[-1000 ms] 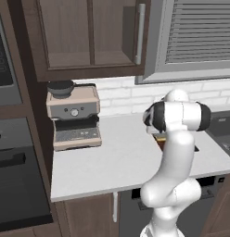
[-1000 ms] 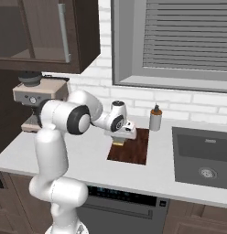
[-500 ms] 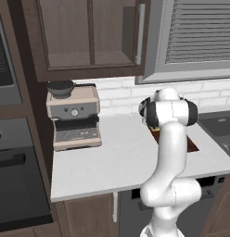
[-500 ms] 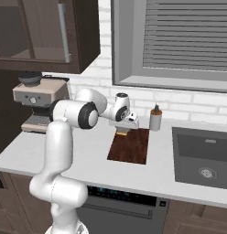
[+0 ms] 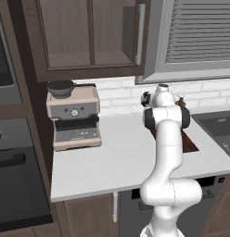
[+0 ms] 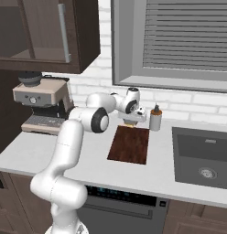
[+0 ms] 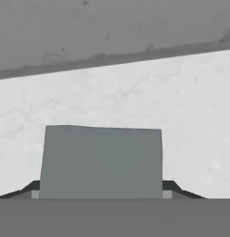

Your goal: Pick up the sponge from the counter and clean the cutting board by briefly scrubbing or pressing down on the cutting board. Once finished, release the sponge.

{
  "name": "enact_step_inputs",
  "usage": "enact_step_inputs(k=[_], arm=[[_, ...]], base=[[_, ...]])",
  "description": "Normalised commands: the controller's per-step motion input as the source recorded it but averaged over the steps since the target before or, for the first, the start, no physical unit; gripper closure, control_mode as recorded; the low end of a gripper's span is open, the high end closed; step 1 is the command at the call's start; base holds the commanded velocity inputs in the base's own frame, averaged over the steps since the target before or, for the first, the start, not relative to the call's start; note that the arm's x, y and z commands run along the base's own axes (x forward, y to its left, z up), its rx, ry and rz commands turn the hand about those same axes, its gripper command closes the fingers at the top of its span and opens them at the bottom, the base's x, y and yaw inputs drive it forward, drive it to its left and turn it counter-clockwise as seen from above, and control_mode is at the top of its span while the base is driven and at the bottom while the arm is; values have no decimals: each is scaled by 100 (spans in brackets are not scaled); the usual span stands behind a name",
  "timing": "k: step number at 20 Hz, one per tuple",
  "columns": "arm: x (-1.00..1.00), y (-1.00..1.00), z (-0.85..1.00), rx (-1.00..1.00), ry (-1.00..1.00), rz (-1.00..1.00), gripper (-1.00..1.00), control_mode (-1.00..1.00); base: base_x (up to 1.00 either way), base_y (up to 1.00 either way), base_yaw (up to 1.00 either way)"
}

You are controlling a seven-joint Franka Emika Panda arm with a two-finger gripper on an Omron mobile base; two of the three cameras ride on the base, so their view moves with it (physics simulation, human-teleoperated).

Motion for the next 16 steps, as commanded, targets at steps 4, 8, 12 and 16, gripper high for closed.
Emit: enact_step_inputs(k=[4,8,12,16], arm=[[-1,0,0,0,1,0,100,-100],[-3,0,0,0,0,-2,100,-100],[-22,0,-1,0,0,-1,100,-100],[-37,0,-16,0,0,-1,100,-100]], base=[[0,0,0],[0,0,0],[0,0,0],[0,0,0]])
